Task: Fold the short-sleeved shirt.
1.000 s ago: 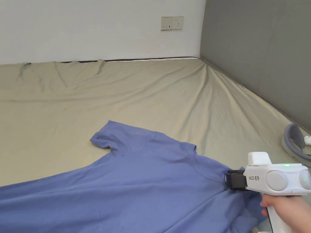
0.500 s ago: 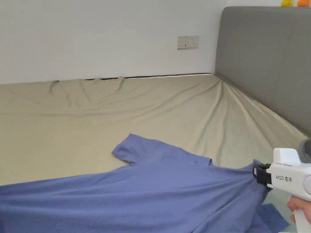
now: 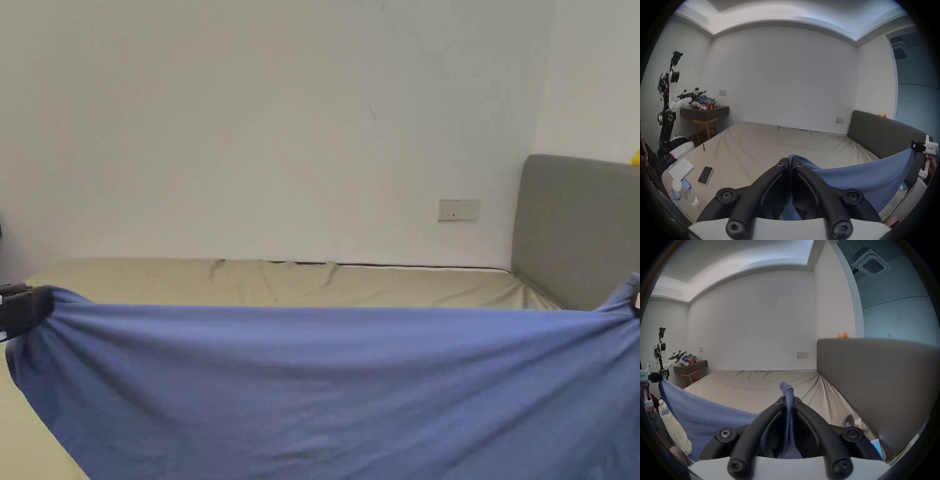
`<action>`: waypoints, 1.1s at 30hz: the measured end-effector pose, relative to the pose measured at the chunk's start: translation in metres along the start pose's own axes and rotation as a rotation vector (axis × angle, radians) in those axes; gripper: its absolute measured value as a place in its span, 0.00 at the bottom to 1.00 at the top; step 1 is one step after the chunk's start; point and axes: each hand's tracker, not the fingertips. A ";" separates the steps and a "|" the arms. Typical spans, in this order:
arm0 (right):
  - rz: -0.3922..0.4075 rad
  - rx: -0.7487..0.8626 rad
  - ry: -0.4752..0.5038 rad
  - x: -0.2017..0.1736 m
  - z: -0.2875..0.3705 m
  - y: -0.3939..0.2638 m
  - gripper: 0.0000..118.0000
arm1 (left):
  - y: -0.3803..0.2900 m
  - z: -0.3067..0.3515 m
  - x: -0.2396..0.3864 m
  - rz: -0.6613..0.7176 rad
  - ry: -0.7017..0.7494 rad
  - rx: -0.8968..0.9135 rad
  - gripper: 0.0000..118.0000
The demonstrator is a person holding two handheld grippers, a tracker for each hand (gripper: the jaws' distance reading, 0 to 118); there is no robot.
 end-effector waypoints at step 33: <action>-0.084 0.012 -0.309 -0.009 -0.357 0.024 0.04 | 0.028 -0.347 0.057 -0.091 0.158 0.135 0.01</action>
